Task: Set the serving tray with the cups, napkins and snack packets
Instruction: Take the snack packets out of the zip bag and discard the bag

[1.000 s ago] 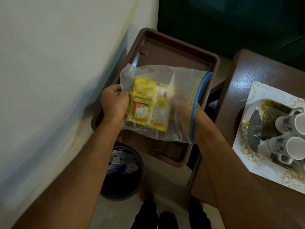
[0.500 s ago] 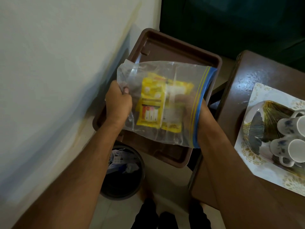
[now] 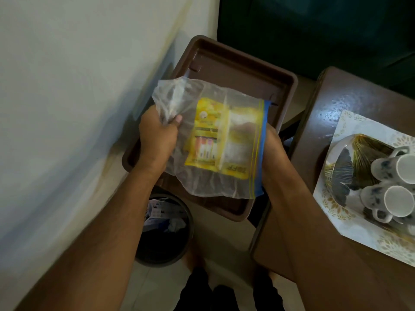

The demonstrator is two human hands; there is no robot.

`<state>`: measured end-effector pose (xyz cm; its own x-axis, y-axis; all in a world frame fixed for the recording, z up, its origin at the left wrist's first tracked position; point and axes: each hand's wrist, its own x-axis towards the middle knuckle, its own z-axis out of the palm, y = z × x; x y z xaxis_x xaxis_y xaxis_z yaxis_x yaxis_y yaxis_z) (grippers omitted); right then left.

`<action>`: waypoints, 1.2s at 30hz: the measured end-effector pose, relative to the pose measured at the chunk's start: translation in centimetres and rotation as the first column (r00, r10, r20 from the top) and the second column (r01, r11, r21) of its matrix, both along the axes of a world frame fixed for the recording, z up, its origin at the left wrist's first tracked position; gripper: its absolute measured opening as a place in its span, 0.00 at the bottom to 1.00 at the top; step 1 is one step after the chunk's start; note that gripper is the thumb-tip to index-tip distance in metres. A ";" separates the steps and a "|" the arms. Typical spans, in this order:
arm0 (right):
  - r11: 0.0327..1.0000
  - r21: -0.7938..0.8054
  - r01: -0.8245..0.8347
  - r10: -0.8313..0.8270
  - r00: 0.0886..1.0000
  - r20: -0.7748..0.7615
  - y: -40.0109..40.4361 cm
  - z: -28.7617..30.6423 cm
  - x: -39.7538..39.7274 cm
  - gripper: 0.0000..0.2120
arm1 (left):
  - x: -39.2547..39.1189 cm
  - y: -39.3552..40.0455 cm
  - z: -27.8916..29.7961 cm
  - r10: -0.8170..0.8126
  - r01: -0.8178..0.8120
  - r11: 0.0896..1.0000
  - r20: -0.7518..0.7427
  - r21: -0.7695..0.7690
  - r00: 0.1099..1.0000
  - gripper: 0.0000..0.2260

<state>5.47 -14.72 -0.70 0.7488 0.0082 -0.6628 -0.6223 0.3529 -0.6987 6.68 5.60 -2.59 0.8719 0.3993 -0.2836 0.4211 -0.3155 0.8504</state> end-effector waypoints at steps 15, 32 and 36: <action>0.965 -0.173 0.197 -0.194 0.980 0.032 -1.6 -0.5 0.5 0.14 | -1.6 -0.3 0.1 0.168 -0.180 0.966 0.077 0.184 0.983 0.16; 0.932 -0.101 0.347 -0.347 0.938 0.022 1.2 -1.3 1.7 0.16 | -4.4 0.7 0.6 0.229 -0.199 0.960 0.145 -0.195 0.963 0.10; 0.914 -0.382 0.137 -0.128 0.991 0.051 1.5 -2.0 1.2 0.19 | -4.3 1.1 0.6 0.142 -0.102 0.971 0.181 -0.214 0.973 0.11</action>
